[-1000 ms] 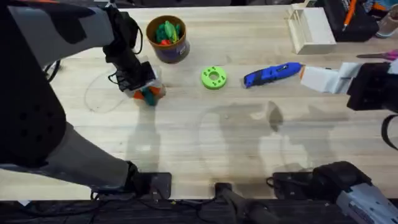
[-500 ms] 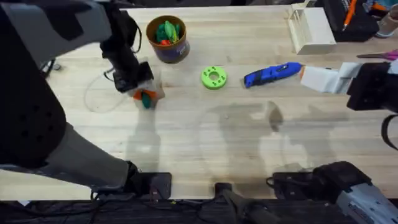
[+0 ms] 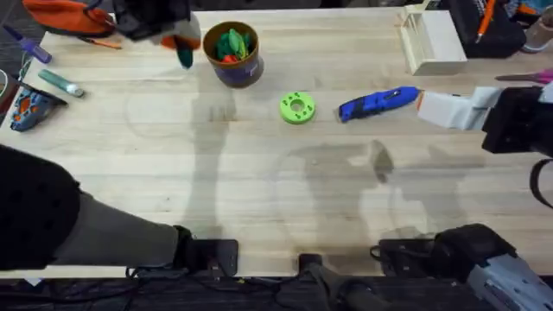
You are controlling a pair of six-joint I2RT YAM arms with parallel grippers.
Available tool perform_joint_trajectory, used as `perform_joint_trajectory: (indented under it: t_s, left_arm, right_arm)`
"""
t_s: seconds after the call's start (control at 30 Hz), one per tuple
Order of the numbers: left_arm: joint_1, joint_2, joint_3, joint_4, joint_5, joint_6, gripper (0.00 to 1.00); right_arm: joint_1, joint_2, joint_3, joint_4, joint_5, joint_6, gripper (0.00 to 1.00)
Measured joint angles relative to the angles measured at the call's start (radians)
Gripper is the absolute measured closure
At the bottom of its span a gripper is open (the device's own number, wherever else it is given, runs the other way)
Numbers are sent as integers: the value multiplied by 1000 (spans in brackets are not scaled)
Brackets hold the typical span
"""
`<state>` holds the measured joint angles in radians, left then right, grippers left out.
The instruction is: Pick up the gripper from the table and insert it into the empty holder that is missing its gripper. Then pick up a screw, insert it into the mounting hole, and use the screwdriver to tighten it. Finally, clean up the table by picking up the vegetable and placing it into the bucket.
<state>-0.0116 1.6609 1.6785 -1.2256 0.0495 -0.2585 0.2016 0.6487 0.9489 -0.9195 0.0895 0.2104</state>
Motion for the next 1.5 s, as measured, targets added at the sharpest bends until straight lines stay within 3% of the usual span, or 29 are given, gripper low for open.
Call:
perform_joint_trajectory:
  t_s: [0.2,0.4,0.77,0.8,0.97,1.0,1.3,1.5]
  left_arm:
    - [-42,36,4,184,18,20,972]
    - [-62,153,4,341,21,20,972]
    - [-65,276,4,389,29,20,972]
    - [-65,275,4,391,29,23,938]
    - [-65,275,4,393,30,23,155]
    - [-65,275,4,393,30,20,57]
    - [-76,244,4,391,32,46,15]
    - [-130,57,4,325,29,104,15]
  right_arm:
    - [0,0,0,0,0,0,10]
    - [0,0,0,0,0,0,9]
    - [0,0,0,0,0,0,8]
    - [0,0,0,0,0,0,8]
    - [0,0,0,0,0,0,9]
    - [0,0,0,0,0,0,9]
    - [0,0,0,0,0,0,8]
    - [0,0,0,0,0,0,8]
